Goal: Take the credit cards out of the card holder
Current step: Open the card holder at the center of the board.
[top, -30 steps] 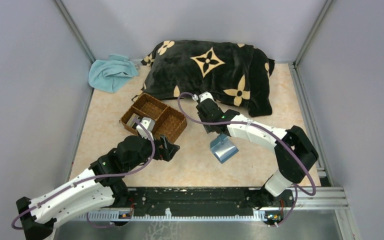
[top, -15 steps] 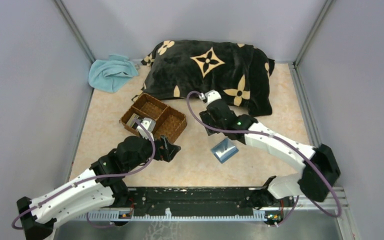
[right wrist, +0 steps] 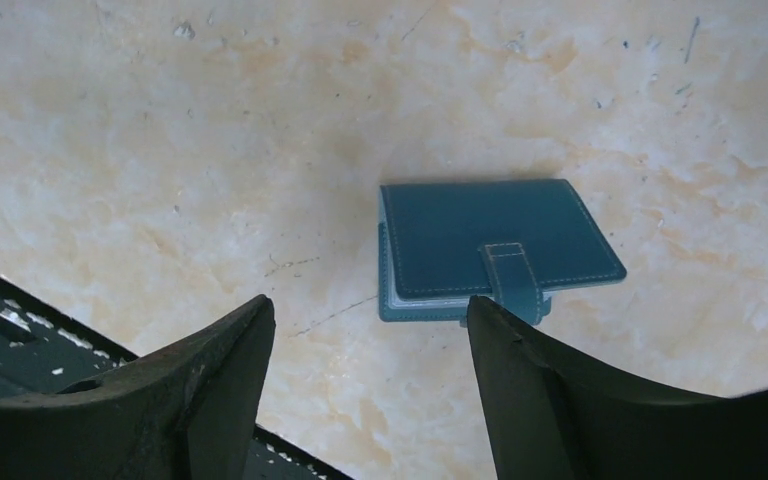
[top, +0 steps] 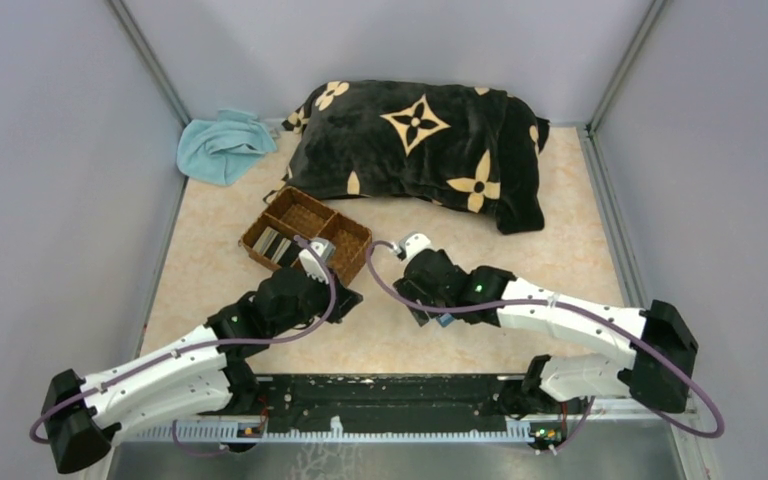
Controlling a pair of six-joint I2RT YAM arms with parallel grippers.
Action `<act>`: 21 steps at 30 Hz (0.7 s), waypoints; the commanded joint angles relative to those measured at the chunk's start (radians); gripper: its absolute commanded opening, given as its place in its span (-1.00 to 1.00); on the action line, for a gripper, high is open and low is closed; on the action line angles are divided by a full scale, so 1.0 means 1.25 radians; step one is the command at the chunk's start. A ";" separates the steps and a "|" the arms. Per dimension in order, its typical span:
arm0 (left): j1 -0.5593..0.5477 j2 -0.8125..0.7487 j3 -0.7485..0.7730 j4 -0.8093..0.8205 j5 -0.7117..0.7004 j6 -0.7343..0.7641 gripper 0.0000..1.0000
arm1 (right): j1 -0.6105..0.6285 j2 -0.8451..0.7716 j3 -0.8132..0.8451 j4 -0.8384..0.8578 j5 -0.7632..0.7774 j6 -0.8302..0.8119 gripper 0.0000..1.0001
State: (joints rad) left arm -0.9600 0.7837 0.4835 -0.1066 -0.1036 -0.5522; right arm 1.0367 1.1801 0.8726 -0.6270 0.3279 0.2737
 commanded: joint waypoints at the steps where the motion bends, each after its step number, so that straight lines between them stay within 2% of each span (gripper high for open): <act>1: -0.002 -0.029 0.014 0.014 -0.024 0.002 -0.94 | 0.053 0.049 0.044 -0.022 0.072 0.006 0.44; 7: -0.003 -0.124 0.004 -0.049 -0.071 -0.028 -0.78 | 0.078 0.160 0.080 -0.088 0.115 0.008 0.45; 17: -0.004 -0.241 -0.054 -0.110 -0.097 -0.093 -0.71 | 0.083 0.322 0.124 -0.163 0.252 0.030 0.40; 20: -0.003 -0.257 -0.049 -0.135 -0.112 -0.089 -0.70 | 0.082 0.347 0.145 -0.182 0.292 0.033 0.26; 21: -0.002 -0.259 -0.045 -0.143 -0.116 -0.084 -0.70 | 0.082 0.352 0.151 -0.184 0.297 0.033 0.12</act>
State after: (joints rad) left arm -0.9600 0.4858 0.4202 -0.2413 -0.2142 -0.6479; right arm 1.1320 1.6001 0.9859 -0.8204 0.5930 0.2951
